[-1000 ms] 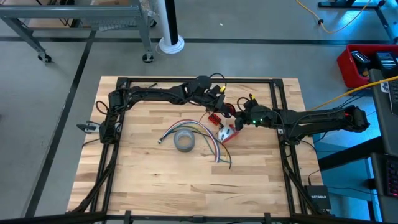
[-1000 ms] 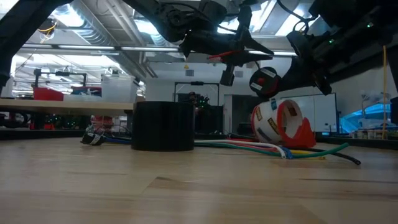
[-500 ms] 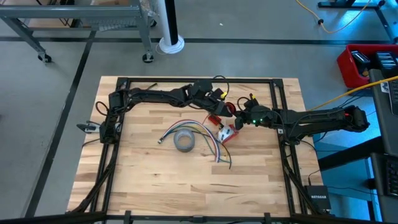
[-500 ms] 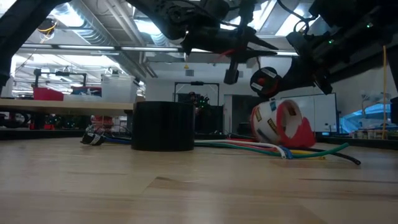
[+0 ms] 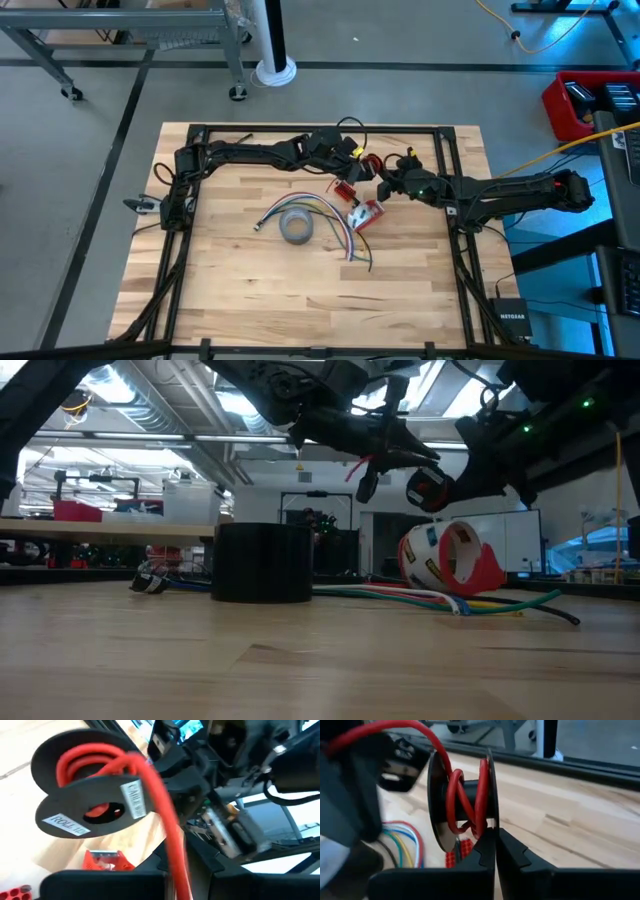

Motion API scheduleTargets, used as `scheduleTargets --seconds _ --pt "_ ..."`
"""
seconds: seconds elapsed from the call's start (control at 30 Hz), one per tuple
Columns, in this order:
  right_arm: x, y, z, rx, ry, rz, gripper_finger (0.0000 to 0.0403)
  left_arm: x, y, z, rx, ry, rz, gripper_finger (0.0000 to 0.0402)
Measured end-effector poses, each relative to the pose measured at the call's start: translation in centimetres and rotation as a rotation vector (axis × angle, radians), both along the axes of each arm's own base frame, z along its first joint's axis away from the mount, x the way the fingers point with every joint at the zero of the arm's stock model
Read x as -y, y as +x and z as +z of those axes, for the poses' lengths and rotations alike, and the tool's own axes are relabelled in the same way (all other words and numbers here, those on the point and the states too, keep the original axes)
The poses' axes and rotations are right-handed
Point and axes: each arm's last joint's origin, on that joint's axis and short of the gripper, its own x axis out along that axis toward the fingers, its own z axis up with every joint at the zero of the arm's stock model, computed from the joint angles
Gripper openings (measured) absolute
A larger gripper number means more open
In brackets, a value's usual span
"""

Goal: Coil cords
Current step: Coil the red wire on the black spool

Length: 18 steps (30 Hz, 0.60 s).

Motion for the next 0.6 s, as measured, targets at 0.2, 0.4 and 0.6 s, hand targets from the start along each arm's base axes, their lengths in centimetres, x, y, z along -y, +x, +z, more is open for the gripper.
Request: scheduleTargets --seconds 0.2,0.4,0.6 --pt "0.1 0.6 1.2 0.093 -0.072 0.024 0.0003 0.9 0.2 0.0 0.001 0.005 -0.019 0.0021" --pt "0.1 0.7 1.6 0.129 -0.096 0.032 0.0003 1.5 0.4 0.3 0.026 -0.002 -0.026 0.0021" --pt "0.1 0.7 1.6 0.13 -0.095 0.034 0.0003 1.4 0.8 1.9 0.084 0.02 -0.038 0.0021"
